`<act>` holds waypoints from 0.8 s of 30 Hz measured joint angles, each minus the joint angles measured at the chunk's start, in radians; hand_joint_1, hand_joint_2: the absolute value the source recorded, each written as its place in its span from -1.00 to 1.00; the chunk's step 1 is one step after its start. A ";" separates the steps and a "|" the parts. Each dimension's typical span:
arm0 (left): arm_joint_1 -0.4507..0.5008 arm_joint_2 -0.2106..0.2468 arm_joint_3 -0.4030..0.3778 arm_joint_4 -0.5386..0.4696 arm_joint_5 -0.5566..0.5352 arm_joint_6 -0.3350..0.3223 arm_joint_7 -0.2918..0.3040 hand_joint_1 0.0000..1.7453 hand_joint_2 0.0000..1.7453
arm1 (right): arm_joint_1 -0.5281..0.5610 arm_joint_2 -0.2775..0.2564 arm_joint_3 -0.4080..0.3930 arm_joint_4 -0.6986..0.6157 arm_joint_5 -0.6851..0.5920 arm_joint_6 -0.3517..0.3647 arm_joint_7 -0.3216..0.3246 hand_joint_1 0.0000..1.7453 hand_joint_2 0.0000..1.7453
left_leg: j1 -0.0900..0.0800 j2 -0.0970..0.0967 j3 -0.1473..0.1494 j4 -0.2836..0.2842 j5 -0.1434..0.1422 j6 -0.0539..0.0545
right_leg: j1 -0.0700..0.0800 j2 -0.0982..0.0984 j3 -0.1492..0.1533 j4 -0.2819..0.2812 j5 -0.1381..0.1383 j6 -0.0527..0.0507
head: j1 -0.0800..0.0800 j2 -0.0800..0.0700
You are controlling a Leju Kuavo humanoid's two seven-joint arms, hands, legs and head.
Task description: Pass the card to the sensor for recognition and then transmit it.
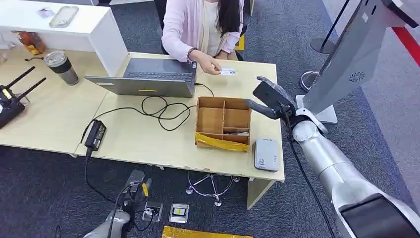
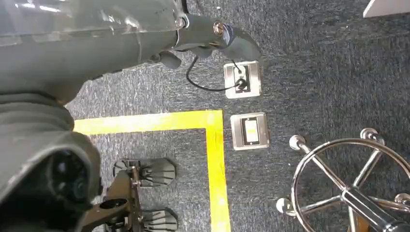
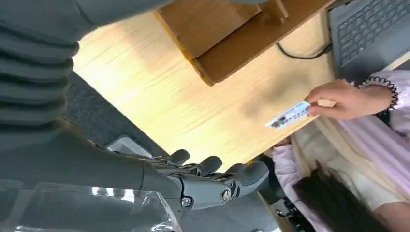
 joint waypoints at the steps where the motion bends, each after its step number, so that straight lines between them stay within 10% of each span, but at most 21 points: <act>1: 0.002 0.000 0.000 0.000 0.002 0.001 -0.002 -1.00 -1.00 | 0.007 -0.008 -0.002 -0.011 0.004 -0.002 0.008 -1.00 1.00 | 0.000 0.000 0.000 0.000 0.000 0.000 | 0.000 0.000 0.000 0.000 0.000 0.000 | 0.000 0.000; 12: 0.028 0.018 0.005 0.000 0.023 0.006 -0.028 -1.00 -1.00 | 0.177 -0.170 -0.053 -0.287 0.209 -0.078 0.169 -1.00 1.00 | 0.000 0.000 0.000 0.000 0.000 0.000 | 0.000 0.000 0.000 -0.001 0.000 0.000 | 0.000 0.000; 24: 0.068 0.043 0.015 0.003 0.068 0.037 -0.085 -1.00 -1.00 | 0.438 -0.315 -0.092 -0.879 0.393 -0.004 0.361 -1.00 1.00 | 0.001 0.000 0.000 0.000 -0.001 -0.001 | 0.001 0.000 0.000 -0.001 0.000 0.000 | 0.000 0.000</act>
